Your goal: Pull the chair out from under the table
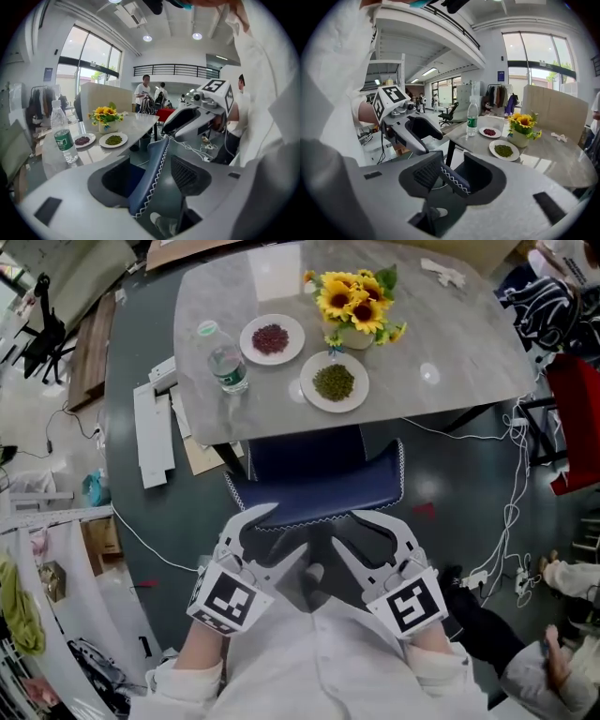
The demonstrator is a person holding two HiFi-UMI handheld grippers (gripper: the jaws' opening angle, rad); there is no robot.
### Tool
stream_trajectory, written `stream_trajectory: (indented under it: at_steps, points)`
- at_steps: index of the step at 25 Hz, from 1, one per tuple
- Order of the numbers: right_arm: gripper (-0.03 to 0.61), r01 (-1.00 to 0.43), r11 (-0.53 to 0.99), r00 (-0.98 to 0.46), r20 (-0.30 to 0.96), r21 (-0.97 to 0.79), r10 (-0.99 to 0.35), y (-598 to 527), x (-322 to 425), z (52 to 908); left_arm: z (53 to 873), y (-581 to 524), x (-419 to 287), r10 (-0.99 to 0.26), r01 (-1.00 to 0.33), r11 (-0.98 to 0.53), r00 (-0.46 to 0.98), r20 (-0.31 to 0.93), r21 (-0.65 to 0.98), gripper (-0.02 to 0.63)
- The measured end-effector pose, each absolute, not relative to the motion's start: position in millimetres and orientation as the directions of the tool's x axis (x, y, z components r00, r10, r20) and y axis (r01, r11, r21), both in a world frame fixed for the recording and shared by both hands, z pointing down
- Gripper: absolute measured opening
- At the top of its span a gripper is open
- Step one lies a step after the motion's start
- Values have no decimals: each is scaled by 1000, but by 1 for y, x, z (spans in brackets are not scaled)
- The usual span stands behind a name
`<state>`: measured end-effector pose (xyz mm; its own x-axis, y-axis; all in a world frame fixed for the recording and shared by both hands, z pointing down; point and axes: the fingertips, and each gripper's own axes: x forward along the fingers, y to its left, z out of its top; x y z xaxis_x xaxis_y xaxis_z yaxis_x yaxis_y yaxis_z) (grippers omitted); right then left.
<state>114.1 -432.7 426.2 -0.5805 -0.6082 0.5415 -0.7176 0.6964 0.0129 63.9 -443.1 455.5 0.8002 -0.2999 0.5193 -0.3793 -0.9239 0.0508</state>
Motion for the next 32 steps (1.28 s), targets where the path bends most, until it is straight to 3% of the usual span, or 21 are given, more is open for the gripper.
stream_trajectory:
  at_steps: [1,11,21,32]
  points:
    - [126,-699,715,-584,558,22,-589,-433,111,431,461,-443,61,-291,-365,-930,786,545,31,268]
    - [261,-493,858,-519,743,143,-422,-434,103,487,511,-449,47,-244,-299,-954,692,680,-37,321]
    - [267,-252,896,-274,861,365,-428,-448,124,535,543,-451,54,-208,-253,-966,648,733,-51,330]
    - [265,-196,913,-227,889,358,-397,-462,134,558,560,-462,62,-182,-206,-976,612,770,-66,327]
